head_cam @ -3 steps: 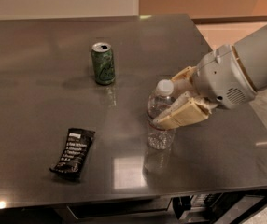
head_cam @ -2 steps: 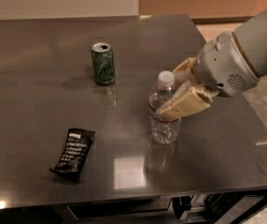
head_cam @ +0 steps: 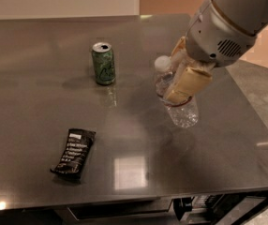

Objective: Knock water bottle over

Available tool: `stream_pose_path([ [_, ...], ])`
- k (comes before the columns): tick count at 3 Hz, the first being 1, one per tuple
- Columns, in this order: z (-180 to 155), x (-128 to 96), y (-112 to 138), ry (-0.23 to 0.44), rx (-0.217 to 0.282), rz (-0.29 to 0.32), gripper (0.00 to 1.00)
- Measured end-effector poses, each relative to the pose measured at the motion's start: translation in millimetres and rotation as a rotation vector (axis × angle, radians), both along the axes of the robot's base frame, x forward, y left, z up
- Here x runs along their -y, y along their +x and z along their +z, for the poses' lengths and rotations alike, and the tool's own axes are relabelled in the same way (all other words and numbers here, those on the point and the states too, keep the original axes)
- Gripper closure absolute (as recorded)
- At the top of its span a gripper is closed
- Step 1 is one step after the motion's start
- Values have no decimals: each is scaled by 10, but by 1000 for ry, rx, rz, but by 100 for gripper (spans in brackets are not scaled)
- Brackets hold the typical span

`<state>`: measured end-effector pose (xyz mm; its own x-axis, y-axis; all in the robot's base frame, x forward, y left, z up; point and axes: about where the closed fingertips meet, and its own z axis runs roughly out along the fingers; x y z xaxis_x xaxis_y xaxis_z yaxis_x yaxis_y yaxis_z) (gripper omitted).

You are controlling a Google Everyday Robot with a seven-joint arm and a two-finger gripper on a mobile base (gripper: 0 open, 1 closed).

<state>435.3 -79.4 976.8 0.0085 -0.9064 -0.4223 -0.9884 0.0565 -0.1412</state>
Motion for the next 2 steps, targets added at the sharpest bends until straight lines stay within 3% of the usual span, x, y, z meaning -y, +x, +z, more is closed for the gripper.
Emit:
stream_pose_path([
  [1,-151,-20,19,-169,-20,79,100],
  [2,-389,-101,62,-281,-57,165,100],
])
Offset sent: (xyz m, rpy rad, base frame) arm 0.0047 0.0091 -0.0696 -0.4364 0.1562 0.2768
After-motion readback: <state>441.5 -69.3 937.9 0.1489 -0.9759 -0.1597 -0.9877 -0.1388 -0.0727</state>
